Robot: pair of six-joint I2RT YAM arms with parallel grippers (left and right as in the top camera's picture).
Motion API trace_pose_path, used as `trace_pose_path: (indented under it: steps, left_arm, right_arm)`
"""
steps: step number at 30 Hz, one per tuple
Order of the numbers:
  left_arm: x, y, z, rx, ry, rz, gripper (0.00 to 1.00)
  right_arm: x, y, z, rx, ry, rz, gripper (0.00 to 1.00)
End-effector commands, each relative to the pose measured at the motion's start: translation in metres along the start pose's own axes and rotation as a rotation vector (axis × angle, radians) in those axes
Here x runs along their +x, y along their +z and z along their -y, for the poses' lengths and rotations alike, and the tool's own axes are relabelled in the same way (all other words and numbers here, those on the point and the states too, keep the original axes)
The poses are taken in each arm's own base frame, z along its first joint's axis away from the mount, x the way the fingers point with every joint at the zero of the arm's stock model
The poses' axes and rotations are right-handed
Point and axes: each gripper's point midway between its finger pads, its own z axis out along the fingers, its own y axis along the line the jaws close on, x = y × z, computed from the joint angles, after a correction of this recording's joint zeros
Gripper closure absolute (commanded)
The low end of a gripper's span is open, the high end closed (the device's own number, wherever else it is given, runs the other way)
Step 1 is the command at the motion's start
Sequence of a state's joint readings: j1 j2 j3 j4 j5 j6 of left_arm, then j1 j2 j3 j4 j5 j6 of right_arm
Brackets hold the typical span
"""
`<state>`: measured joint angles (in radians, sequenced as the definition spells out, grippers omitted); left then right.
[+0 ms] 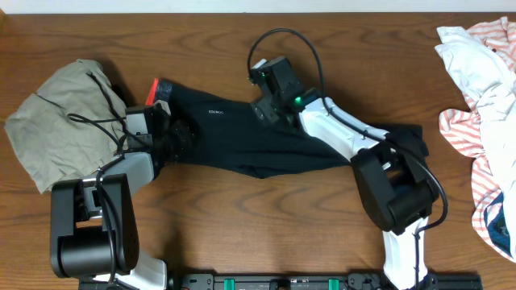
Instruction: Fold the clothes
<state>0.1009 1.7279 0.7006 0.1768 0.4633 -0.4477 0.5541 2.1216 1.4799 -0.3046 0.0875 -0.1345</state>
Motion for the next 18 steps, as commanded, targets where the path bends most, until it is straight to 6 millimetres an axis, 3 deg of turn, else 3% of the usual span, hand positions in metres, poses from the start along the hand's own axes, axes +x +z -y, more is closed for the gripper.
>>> trace_pose_path:
  steps: [1,5,8,13,18]
  left_arm:
    - [0.003,0.0,-0.014,-0.065,-0.003,0.006,0.6]
    - [0.003,0.0,-0.015,-0.065,-0.003,0.005,0.6]
    - [0.003,0.0,-0.014,-0.065,-0.003,0.005,0.6]
    - [0.003,0.0,-0.014,-0.065,-0.003,0.005,0.6]
    - [0.003,0.0,-0.014,-0.065,-0.003,0.005,0.6]
  right_arm:
    - [-0.003,-0.01,0.004,0.014,0.015,-0.006,0.08]
    - [-0.004,-0.032,0.006,0.011,0.013,-0.023,0.09]
    - [0.003,-0.049,0.009,0.009,0.013,-0.061,0.19]
    - [0.04,-0.067,0.018,0.002,0.022,-0.218,0.33]
    - [0.074,-0.076,0.02,-0.044,0.05,-0.351,0.34]
